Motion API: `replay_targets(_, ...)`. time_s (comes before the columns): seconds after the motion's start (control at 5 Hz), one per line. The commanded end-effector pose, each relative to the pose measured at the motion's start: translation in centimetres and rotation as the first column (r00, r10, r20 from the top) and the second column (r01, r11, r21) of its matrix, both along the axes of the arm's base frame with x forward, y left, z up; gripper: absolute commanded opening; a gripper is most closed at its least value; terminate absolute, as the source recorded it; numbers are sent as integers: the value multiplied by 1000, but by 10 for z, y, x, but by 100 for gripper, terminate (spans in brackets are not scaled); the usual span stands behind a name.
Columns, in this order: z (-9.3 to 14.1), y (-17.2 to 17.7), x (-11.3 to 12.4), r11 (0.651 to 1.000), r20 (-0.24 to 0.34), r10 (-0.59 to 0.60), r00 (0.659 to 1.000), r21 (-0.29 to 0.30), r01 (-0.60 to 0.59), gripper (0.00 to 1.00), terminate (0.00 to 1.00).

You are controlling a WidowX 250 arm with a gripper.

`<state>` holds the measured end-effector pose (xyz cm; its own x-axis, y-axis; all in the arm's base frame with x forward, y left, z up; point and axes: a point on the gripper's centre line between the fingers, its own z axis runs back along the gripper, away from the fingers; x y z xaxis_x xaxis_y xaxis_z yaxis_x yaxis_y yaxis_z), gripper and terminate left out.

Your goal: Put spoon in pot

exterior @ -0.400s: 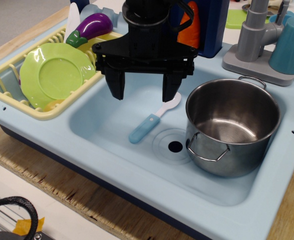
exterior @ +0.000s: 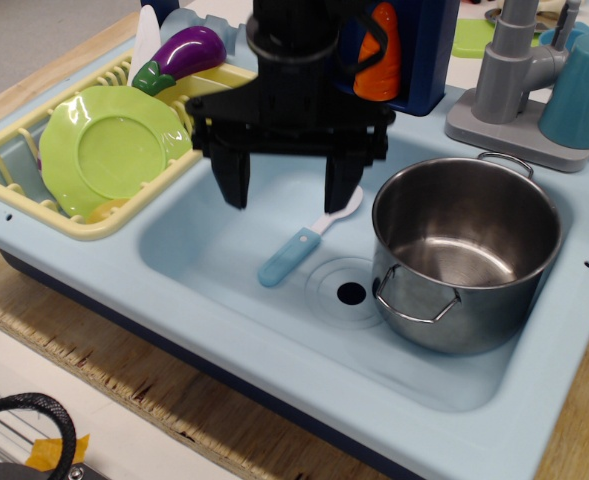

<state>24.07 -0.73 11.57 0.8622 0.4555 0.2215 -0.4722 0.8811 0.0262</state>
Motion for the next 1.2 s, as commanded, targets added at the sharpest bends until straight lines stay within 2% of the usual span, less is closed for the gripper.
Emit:
replay_targets(0.0, -7, 10, 5, 1000, 21, -5, 1000, -28, 5, 100, 0)
replay_targets(0.4, -29, 18, 12, 997, -17, -33, 999, -68, 31, 100, 0)
replay_targets(0.8, -50, 16, 10, 990, -40, -50, 998, -136, 45, 100, 0)
replay_targets(1.0, -51, 11, 12, 987, -29, -66, 997, -149, 61, 100, 0)
